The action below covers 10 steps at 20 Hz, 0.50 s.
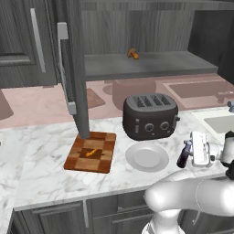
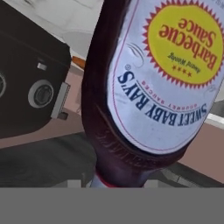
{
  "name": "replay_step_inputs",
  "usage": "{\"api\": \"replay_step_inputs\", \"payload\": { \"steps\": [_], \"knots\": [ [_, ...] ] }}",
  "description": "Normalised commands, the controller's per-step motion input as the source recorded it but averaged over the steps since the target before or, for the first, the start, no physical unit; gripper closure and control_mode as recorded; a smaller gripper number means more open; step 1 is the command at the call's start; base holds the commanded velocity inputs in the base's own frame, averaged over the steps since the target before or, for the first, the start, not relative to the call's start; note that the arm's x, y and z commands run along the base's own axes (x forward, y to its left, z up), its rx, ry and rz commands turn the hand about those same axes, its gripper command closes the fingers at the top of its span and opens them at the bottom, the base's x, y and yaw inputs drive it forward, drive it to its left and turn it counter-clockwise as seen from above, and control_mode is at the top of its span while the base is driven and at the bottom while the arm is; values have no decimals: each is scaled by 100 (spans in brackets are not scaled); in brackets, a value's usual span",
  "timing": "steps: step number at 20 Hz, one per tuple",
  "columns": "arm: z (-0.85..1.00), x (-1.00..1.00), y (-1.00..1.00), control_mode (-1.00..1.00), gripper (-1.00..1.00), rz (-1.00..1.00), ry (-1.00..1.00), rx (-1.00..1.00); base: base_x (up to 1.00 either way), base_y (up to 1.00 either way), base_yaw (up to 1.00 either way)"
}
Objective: Pick the shrimp from the plate and place it on the cutting board. Then pick the condiment bottle from the cabinet and place it next to the cutting board.
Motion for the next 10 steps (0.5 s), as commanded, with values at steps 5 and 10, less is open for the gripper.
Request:
{"api": "replay_step_inputs", "payload": {
  "steps": [5,10],
  "knots": [
    [0,0,0,-100,100,0,-1,0,0,0,0],
    [0,0,0,-100,100,0,-7,0,0,0,0]
  ]
}}
